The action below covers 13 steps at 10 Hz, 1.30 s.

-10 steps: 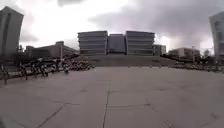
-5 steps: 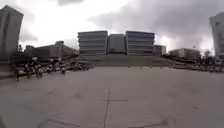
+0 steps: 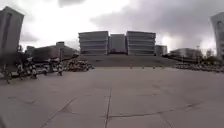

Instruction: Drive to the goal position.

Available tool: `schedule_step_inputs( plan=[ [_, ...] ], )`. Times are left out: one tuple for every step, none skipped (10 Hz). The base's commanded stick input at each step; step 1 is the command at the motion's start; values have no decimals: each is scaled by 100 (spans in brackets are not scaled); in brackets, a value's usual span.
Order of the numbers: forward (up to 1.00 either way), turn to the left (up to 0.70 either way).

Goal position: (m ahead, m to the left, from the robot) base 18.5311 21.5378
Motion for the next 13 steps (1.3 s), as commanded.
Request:
schedule_step_inputs(
  plan=[
    [100, 9],
    [100, 8],
    [100, 8],
    [100, 7],
    [100, 7],
    [100, 7],
    [100, 7],
    [100, 7],
    [100, 7],
    [100, 7],
    [100, 7],
    [100, 7],
    [100, 7]
  ],
)
